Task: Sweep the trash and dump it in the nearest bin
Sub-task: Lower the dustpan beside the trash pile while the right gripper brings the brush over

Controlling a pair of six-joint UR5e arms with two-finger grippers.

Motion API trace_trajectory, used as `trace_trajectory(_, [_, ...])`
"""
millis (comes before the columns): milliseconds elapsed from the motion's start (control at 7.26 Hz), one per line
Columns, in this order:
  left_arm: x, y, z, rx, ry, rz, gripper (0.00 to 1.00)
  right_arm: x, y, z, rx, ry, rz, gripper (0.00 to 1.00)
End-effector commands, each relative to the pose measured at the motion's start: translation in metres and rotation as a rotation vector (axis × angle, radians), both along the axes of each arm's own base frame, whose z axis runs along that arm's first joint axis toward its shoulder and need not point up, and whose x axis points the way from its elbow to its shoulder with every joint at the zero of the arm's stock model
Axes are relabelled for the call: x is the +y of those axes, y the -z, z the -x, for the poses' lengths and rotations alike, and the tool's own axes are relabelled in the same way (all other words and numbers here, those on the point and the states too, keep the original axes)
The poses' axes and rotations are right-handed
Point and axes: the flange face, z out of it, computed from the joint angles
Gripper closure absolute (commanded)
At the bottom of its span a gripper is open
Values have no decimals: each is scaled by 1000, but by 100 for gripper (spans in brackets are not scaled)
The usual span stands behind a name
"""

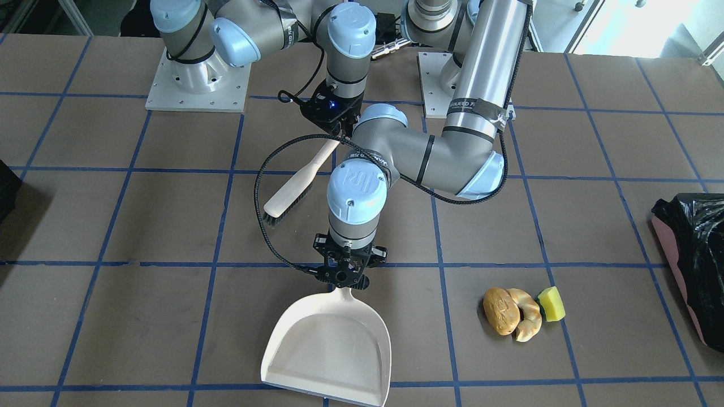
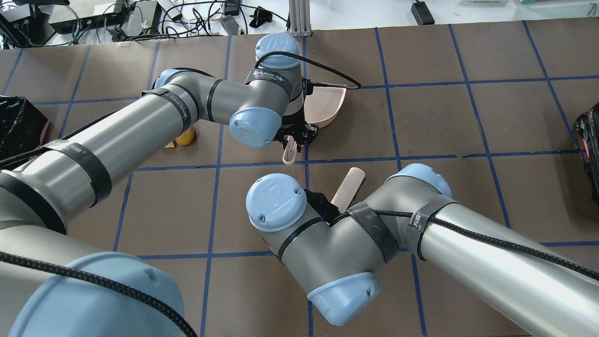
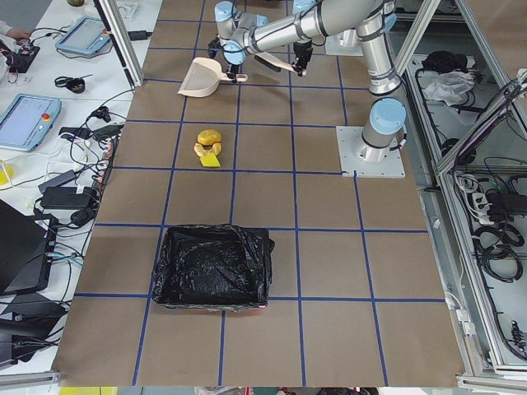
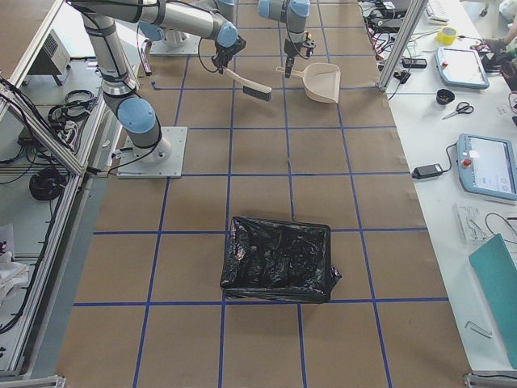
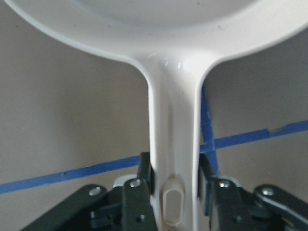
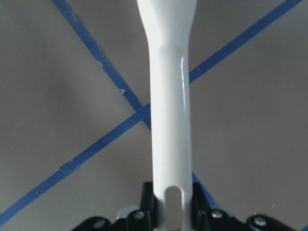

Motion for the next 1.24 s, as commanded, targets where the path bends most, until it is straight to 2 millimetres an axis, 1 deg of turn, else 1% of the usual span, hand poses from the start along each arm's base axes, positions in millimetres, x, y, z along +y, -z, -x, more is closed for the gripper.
trace_trajectory(0, [-27,-13,-61,-14,67,26,100,-1,-2,-1,-1,6,11,100])
trace_trajectory(138, [-33,-29,-93,-14,91,21,100,-2,-3,-1,-4,6,13,100])
trace_trajectory(276, [-36,-42,-120,-66,122,15,100,-6,-10,-5,-11,6,21,100])
trace_trajectory(413, [-36,-53,-135,-110,215,15,100,-10,-15,-8,-18,6,29,100])
trace_trajectory(551, [-34,-67,-150,-177,362,13,100,-12,-16,-10,-22,6,30,100])
trace_trajectory(689, [-30,-74,-170,-177,456,0,100,-14,-17,-11,-27,6,32,100])
trace_trajectory(827, [-29,-77,-200,-159,538,-13,100,-20,-28,-16,-33,6,47,100])
trace_trajectory(964, [-28,-83,-222,-114,616,-9,100,-28,-37,-22,-28,3,41,100])
trace_trajectory(1102, [-25,-91,-251,-105,652,-21,100,-40,-43,-31,-30,1,43,100])
